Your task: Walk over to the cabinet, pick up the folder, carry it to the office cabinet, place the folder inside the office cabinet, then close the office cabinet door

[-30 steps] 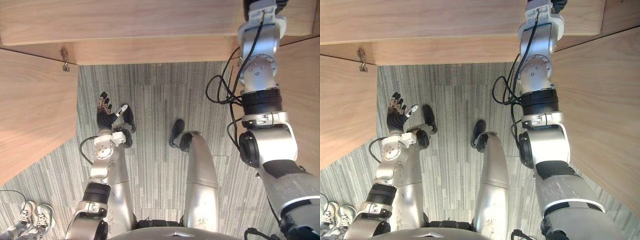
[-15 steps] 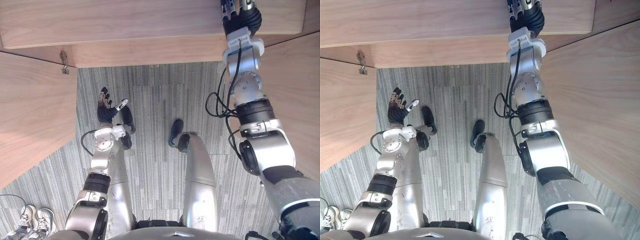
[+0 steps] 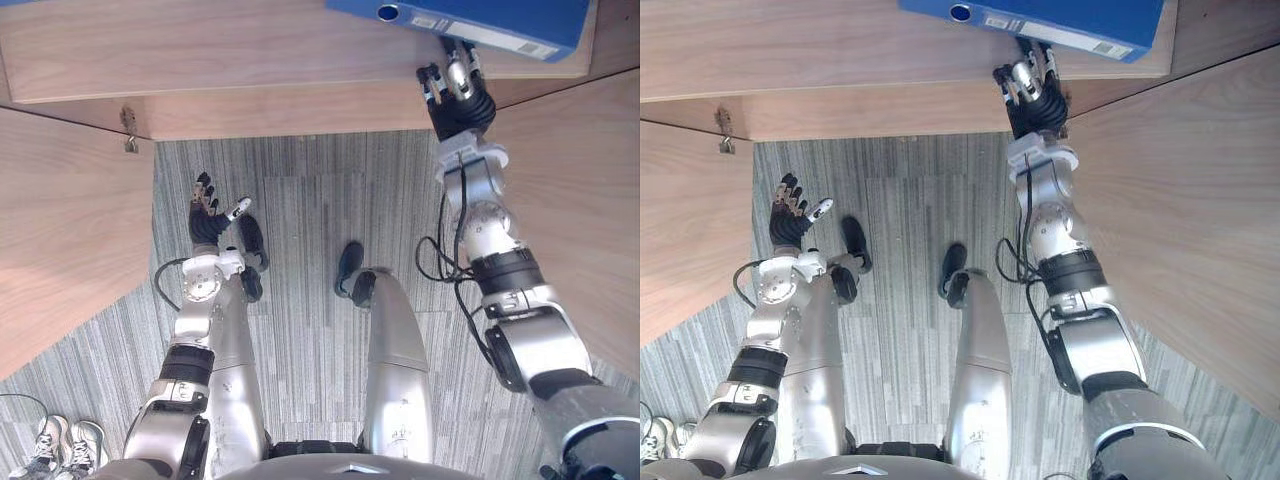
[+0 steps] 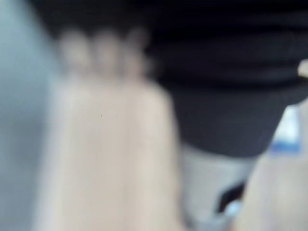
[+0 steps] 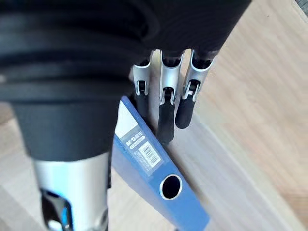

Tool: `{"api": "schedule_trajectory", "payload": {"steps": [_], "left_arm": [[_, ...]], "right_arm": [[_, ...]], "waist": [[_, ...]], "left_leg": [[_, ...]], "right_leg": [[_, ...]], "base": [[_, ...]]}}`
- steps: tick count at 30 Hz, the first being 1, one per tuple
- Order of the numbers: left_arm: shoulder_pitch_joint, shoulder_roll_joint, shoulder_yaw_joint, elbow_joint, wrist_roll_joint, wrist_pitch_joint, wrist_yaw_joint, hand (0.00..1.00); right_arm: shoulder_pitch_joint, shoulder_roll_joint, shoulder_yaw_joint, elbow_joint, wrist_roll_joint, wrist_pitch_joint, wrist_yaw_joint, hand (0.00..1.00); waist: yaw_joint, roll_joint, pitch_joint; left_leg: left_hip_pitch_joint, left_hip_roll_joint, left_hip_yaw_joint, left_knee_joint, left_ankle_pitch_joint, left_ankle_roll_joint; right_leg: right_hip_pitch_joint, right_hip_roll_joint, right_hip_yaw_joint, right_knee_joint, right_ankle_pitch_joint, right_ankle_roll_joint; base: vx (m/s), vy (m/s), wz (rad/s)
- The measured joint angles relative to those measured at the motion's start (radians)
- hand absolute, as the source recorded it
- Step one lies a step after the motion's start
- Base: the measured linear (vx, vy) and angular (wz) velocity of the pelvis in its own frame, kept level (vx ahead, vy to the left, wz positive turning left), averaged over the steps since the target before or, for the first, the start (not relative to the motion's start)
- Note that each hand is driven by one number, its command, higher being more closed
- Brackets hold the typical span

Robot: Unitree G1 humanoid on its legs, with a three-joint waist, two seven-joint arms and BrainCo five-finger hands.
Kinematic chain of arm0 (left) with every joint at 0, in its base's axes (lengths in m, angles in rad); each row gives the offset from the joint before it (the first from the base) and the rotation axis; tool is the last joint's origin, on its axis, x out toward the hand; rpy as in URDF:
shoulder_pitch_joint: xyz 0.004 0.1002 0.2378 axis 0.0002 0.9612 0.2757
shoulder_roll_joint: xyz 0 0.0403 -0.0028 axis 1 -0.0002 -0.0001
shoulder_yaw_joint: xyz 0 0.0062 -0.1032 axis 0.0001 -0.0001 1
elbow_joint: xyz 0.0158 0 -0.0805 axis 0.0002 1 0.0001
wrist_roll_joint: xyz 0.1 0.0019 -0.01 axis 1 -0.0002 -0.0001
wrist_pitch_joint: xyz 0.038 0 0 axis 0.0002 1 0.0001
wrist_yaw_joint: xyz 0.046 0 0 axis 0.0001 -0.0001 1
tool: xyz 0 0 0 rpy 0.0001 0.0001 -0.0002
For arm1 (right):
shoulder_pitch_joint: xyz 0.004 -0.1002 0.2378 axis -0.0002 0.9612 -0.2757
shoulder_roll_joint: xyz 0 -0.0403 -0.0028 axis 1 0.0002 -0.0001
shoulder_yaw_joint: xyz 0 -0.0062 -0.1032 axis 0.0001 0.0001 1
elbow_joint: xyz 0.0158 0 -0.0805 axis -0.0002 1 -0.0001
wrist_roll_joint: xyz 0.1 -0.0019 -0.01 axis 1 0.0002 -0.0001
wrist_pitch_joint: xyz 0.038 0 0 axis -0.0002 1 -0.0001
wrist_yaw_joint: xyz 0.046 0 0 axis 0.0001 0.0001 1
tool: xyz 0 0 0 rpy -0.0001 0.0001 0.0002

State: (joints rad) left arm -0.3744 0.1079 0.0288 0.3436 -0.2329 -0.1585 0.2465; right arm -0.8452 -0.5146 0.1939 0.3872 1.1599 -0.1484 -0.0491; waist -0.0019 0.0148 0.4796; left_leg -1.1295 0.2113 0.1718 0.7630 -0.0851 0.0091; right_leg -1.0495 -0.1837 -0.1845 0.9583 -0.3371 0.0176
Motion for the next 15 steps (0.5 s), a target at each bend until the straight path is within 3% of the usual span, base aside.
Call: {"api": "schedule_trajectory", "payload": {"steps": [8,11,15], "left_arm": [[0.03,0.045,-0.003,-0.021,0.001,-0.004,-0.038,0.0],[0.036,0.049,-0.008,-0.021,0.001,-0.004,-0.043,0.0],[0.035,0.049,-0.009,-0.021,0.001,-0.003,-0.043,0.0]], "right_arm": [[0.041,-0.164,0.09,-0.018,-0.155,0.065,0.077,0.0],[0.038,-0.225,0.108,-0.018,-0.296,0.085,0.092,0.0],[0.031,-0.233,0.107,-0.018,-0.463,0.088,0.079,0.0]], "waist": [[0.0,0.0,0.0],[0.0,0.0,0.0],[-0.001,0.0,0.0]], "left_leg": [[0.015,-0.004,0.009,-0.02,0.011,0.0],[0.014,-0.004,0.012,-0.018,0.011,0.001],[0.014,0.002,0.018,-0.017,0.011,0.001]], "right_leg": [[0.003,-0.002,0.003,-0.004,0.001,-0.001],[0.005,-0.002,0.003,-0.006,0.003,0.002],[0.006,0.0,0.003,-0.012,0.008,0.005]], "base": [[0.0,0.0,0.0],[0.0,0.0,0.0],[-0.01,-0.003,-0.02]]}}
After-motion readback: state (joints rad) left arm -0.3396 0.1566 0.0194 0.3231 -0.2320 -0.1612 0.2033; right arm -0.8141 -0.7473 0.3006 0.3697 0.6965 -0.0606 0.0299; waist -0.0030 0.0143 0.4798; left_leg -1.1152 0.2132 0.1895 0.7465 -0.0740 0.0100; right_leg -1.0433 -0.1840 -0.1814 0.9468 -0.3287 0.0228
